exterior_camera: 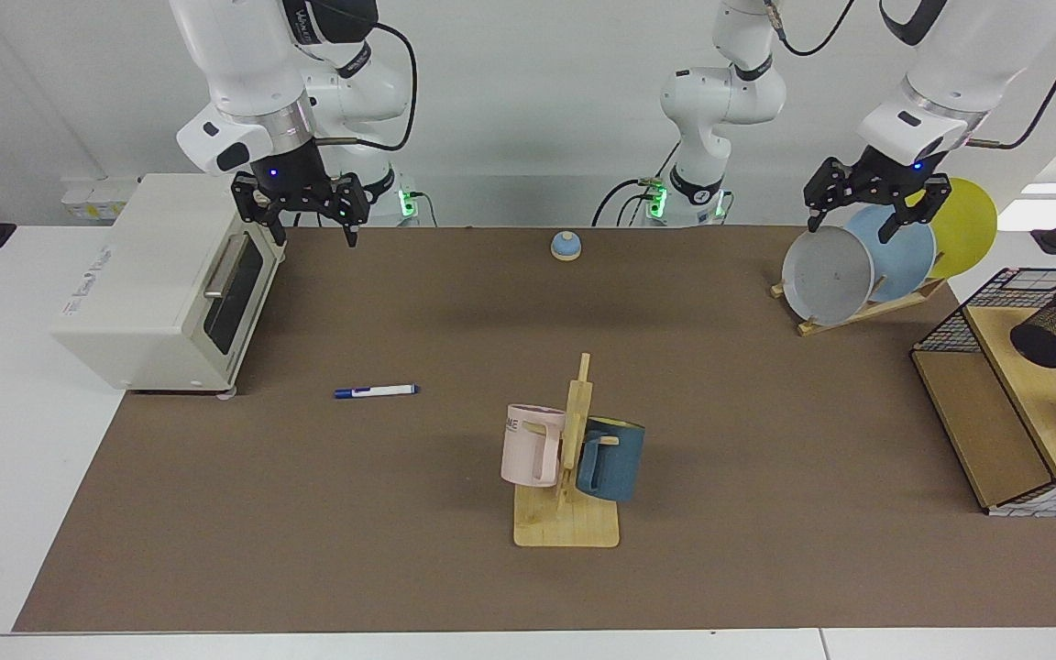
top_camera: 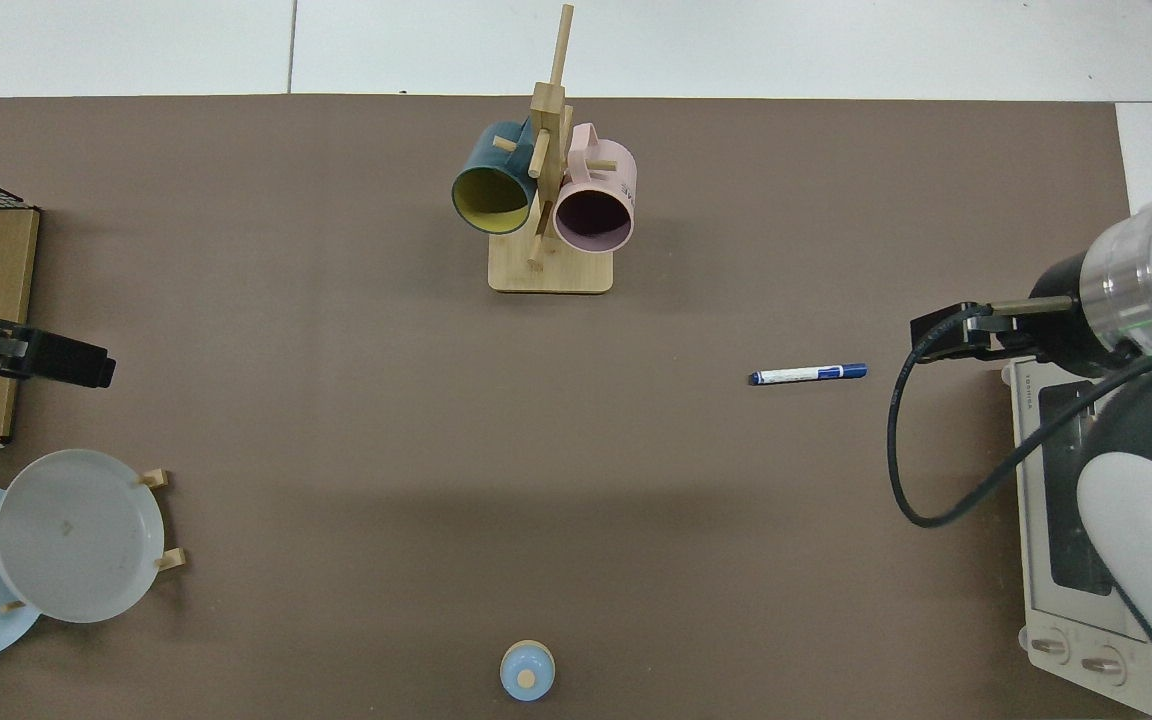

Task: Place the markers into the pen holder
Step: 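Move the right gripper toward the white blue-capped marker on the table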

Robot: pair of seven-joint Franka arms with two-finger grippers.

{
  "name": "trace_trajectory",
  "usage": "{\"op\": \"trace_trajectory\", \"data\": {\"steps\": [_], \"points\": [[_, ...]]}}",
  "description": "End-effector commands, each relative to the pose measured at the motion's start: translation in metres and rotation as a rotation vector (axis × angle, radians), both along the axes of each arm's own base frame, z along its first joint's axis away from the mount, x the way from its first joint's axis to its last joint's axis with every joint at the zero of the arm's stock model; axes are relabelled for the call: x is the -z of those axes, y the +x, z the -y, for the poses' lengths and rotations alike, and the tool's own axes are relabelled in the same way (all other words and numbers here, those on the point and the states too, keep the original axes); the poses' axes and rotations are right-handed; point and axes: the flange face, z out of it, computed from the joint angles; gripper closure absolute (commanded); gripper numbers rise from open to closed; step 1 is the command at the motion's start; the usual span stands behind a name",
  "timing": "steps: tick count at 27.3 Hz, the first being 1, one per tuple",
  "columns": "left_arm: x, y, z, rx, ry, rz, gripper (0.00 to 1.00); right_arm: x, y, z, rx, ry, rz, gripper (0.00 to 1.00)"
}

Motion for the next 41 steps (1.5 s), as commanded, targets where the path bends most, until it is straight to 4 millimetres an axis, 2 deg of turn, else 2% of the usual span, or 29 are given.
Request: {"op": "trace_trajectory", "data": {"steps": [1, 17, 26, 30, 37, 41], "points": [[-0.002, -0.009, -0.003, -0.012, -0.001, -0.009, 0.00, -0.001, 0.003, 0.001, -0.002, 0.007, 0.015, 0.00], [0.000, -0.014, -0.007, -0.017, 0.002, -0.046, 0.00, -0.001, 0.002, 0.002, -0.005, 0.006, 0.012, 0.00], [-0.001, -0.013, -0.008, -0.016, 0.001, -0.038, 0.00, 0.001, -0.003, -0.009, -0.004, 0.004, -0.006, 0.00], [-0.001, -0.013, -0.008, -0.017, 0.001, -0.038, 0.00, 0.008, -0.001, -0.005, 0.143, 0.009, 0.006, 0.00], [0.000, -0.014, -0.008, -0.020, 0.001, -0.043, 0.00, 0.043, 0.011, -0.012, 0.473, 0.041, 0.018, 0.00], [0.000, -0.014, -0.008, -0.020, 0.002, -0.046, 0.00, 0.067, 0.023, -0.010, 0.736, 0.067, 0.019, 0.00]]}}
